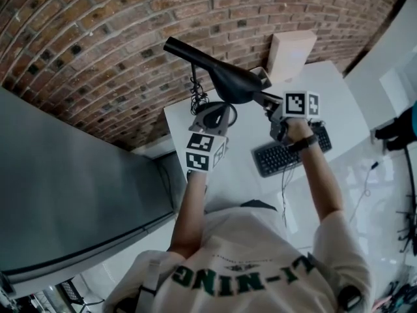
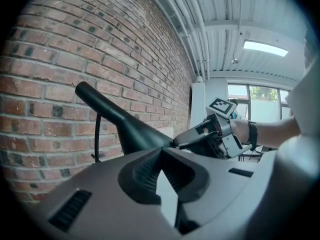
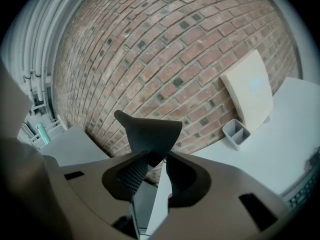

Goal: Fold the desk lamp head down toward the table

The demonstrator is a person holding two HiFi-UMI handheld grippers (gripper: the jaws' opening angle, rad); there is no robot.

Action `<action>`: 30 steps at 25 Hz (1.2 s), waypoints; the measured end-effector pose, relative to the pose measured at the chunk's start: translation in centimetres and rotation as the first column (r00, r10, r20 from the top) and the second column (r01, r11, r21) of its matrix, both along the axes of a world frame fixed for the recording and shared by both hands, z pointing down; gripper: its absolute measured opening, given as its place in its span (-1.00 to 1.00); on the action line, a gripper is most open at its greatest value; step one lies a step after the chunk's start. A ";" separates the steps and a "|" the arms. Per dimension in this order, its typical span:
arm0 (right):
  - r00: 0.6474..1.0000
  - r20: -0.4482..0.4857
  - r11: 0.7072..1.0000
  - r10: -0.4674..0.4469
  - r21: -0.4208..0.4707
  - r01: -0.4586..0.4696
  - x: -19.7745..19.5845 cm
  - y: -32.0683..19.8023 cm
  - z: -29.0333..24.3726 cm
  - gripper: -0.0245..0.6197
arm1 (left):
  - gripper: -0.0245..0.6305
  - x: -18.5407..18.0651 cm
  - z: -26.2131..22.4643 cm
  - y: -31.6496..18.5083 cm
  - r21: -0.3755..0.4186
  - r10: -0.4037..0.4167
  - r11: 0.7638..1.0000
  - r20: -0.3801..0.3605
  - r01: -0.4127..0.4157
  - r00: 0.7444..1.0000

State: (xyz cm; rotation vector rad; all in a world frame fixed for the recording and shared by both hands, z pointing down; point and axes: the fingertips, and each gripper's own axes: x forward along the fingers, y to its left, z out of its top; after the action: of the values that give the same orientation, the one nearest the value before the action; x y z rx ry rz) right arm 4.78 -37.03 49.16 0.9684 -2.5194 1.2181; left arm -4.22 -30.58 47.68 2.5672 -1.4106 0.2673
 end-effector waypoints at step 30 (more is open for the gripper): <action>0.997 0.078 0.988 -0.017 -0.153 0.029 -4.3 -1.3 7.5 -0.56 | -0.95 -3.6 1.6 0.2 -0.032 -0.069 0.997 0.016 0.070 0.997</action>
State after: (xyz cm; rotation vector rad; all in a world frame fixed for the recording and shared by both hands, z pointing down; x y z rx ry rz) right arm 0.46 -38.38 56.65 0.8700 -2.4415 1.4448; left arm -7.78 -30.40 49.25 2.4899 -1.4847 0.2970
